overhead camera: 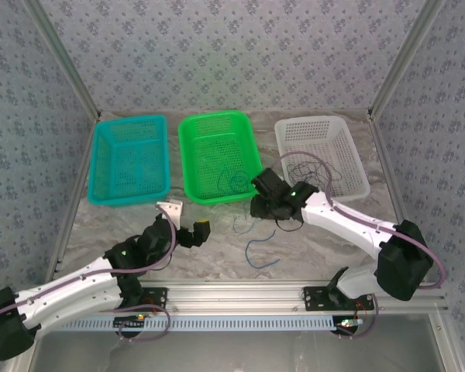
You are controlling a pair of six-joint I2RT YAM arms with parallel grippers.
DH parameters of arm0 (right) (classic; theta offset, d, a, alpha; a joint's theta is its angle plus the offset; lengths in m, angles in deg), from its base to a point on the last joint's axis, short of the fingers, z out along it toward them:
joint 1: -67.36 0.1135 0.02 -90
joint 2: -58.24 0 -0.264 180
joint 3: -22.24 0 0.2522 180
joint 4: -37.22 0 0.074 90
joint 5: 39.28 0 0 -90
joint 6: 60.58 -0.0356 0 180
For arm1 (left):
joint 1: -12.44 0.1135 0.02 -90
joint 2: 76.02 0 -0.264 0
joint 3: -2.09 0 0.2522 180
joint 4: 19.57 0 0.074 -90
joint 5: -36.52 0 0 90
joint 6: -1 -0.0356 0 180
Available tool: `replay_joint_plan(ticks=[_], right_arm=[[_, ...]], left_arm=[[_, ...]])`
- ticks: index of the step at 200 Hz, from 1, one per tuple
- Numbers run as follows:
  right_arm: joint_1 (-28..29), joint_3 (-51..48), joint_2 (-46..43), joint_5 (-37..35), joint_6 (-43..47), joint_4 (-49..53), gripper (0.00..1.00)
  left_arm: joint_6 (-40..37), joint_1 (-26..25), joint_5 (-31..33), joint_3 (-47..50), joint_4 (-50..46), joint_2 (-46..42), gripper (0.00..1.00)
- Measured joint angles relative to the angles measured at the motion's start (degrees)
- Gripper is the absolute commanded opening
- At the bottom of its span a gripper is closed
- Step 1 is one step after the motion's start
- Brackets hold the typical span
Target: Untangle the cables
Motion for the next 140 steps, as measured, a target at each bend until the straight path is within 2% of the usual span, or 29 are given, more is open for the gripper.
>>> replay_joint_plan(ticks=[31,51,83,107,140], right_arm=[[8.79,0.46,2.45,0.15,-2.01,2.69,0.50],[12.44,0.52,5.88,0.57,-3.45,3.76,0.46],[16.11,1.25,11.17,0.55,-6.12,5.57,0.41],[18.01,2.45,14.64,0.59,-7.61,6.27,0.38],[19.12,2.38,18.84,1.81,-9.35,4.59,0.28]], left_arm=[[0.02,1.25,-0.13,-0.24,-0.83,0.79,0.99],[0.20,3.54,-0.96,-0.94,-2.12,0.79,0.99],[0.46,6.73,-2.64,-1.97,-4.00,0.13,0.99],[0.76,7.06,-3.52,-1.97,-4.72,-1.03,0.99],[1.44,7.08,-4.37,-1.97,-5.22,-1.99,0.99]])
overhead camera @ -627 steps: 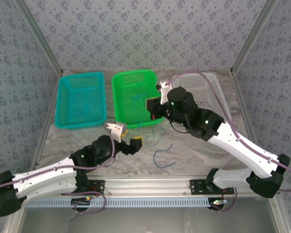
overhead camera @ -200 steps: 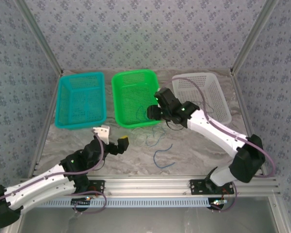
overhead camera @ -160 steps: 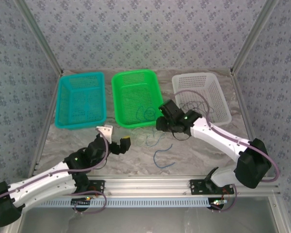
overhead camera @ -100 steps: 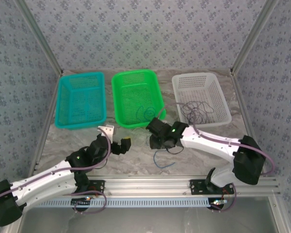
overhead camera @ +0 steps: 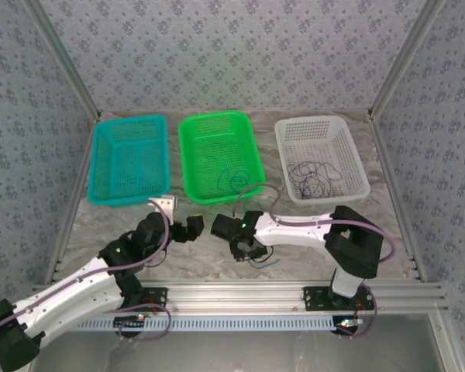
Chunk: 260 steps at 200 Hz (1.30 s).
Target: Untangle the cables
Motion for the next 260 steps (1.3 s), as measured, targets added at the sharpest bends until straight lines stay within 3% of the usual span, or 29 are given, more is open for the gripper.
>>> replay_joint_plan(ticks=[40,63,107,150,169,196,218,260], right_arm=[[0.15,-0.72,2.32,0.72,-1.11,-1.33,0.17],[0.15,-0.90,2.21,0.02,-1.60,-0.74,0.00],[1.20,-1.53,-0.96,-3.26,-1.81,-0.39,0.00],[0.31,0.17,-15.17,-9.73,1.95,0.26,0.00],[-3.23,0.96,-21.49,-10.49,5.51,-3.39,0.00],[-13.75,2.51,-24.02,-6.43,11.23,-11.61,0.00],[-20.41,8.41,-19.65,-1.42,16.50,-15.58,0.00],[-26.47,24.37,-5.73,8.26,23.98,-20.52,0.00]], left_arm=[[0.04,0.44,-0.35,0.00,-0.44,-1.40,0.99],[0.07,0.74,-0.35,0.00,-0.70,-2.01,0.99],[0.09,1.11,-0.37,0.00,-1.31,-2.08,0.99],[0.11,1.11,-0.37,0.02,-1.29,-2.05,0.99],[0.33,1.11,-0.46,0.02,-1.25,-1.99,1.00],[0.52,1.11,-0.79,0.02,-0.96,-1.29,0.99],[0.94,1.16,-1.46,0.02,-0.98,-0.90,0.99],[2.05,1.16,-2.25,0.02,-0.83,-0.92,0.99]])
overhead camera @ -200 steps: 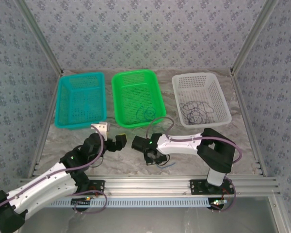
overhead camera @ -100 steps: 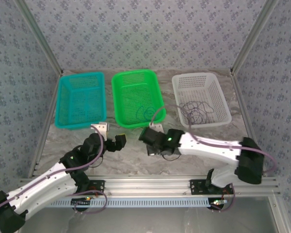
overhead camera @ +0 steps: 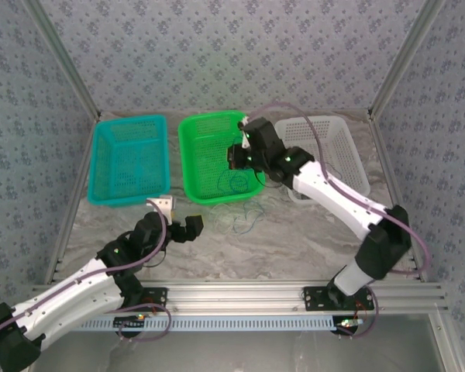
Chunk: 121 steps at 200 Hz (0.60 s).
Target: Untangle the cables
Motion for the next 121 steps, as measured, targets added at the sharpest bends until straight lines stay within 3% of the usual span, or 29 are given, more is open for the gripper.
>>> replay_joint_plan(ticks=[75,121], right_arm=[[-6.54,11.39,21.97,5.81,0.70,3.39,0.00],[-6.64,11.52,23.91,6.78,-0.13,5.33,0.17]], left_arm=[[0.39,0.00,0.26,-0.24,-3.61,-1.22,0.99],[0.59,0.13,0.44,-0.55,-4.83,-1.57,0.99]])
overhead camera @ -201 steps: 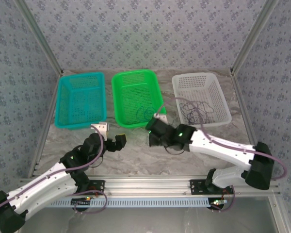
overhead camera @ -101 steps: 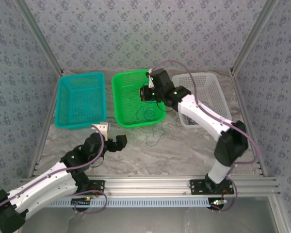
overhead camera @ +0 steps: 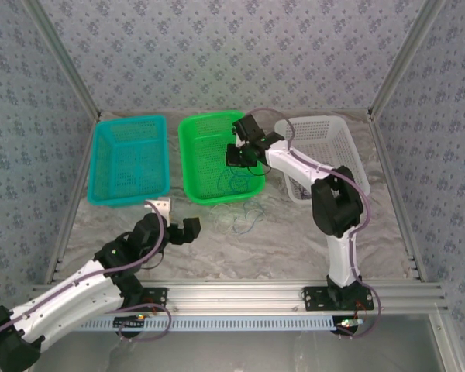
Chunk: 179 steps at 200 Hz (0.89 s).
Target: Untangle the cables
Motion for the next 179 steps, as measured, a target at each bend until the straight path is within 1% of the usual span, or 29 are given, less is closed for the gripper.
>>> replay_joint_plan(ticks=[8,19,29,36,44,84,107,120,142,148,163,179], right_arm=[[-0.07,0.00,-0.02,0.39,-0.17,-0.11,0.25],[-0.04,-0.02,-0.02,0.92,-0.20,-0.09,0.40],[0.00,0.00,-0.15,1.22,0.24,0.00,0.51],[0.11,0.00,-0.39,1.31,0.55,0.15,0.57],[0.33,0.00,-0.81,1.33,1.03,0.37,0.59],[2.58,0.13,-4.31,0.92,2.14,1.92,0.60],[4.07,-2.25,-9.09,-0.42,2.43,2.16,0.58],[4.94,-5.53,-13.31,-1.66,2.54,2.14,0.55],[5.86,-13.73,-21.38,-2.82,1.53,1.77,0.44],[5.95,-15.89,-23.26,-2.82,1.18,1.77,0.43],[6.36,-21.42,-27.02,-2.80,-0.57,1.57,0.42],[7.17,-26.25,-28.57,-2.67,-2.64,1.03,0.43]], left_arm=[[-0.02,0.09,0.00,-0.11,-0.33,-0.04,0.99],[-0.02,0.09,0.07,-0.13,-0.52,-0.07,0.99],[-0.02,0.09,0.20,-0.13,-0.59,-0.09,0.99],[0.00,0.09,0.22,-0.13,-0.55,-0.11,0.99],[0.00,0.09,0.20,-0.13,-0.52,-0.09,0.99],[0.22,0.09,0.20,-0.13,-0.44,0.52,1.00],[0.22,0.09,0.20,-0.15,-0.48,0.94,0.99],[0.22,0.09,0.20,-0.17,-0.42,0.94,0.99],[0.22,0.20,0.20,-0.15,-0.11,1.16,1.00],[0.22,0.20,0.20,-0.17,0.02,1.20,1.00],[0.26,0.20,0.20,-0.15,0.48,1.64,0.99],[0.39,0.20,0.20,-0.17,1.31,2.45,0.99]])
